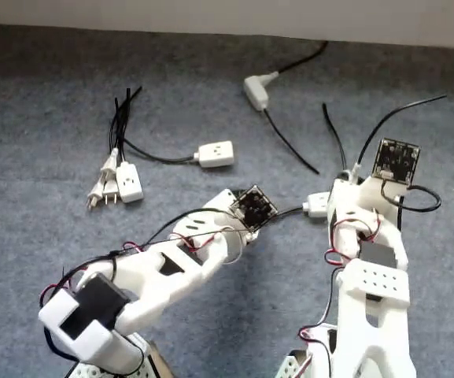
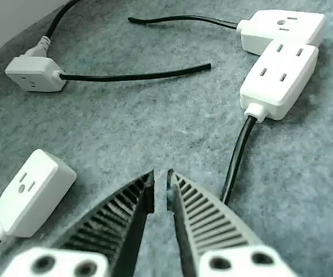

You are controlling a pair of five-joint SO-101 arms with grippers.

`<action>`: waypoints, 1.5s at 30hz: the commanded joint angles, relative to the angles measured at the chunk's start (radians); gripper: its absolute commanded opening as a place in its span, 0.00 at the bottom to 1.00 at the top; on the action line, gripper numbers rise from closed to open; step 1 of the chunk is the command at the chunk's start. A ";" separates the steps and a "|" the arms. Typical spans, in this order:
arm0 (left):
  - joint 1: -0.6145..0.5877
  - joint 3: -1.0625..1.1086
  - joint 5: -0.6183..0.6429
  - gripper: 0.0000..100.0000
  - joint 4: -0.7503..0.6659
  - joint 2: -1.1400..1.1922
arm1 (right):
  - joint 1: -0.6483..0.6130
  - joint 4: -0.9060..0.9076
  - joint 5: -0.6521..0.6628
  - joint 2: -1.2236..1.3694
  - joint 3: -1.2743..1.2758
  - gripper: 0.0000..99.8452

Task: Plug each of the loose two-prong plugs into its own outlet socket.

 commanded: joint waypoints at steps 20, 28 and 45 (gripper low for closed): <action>-0.010 -0.056 -0.009 0.07 -0.236 0.160 | -0.022 -0.657 0.034 0.524 -0.010 0.01; -0.010 -0.058 -0.009 0.07 -0.236 0.160 | -0.065 -0.834 0.103 0.636 0.038 0.01; -0.010 -0.061 -0.009 0.07 -0.236 0.163 | -0.010 -0.915 0.124 0.659 0.091 0.01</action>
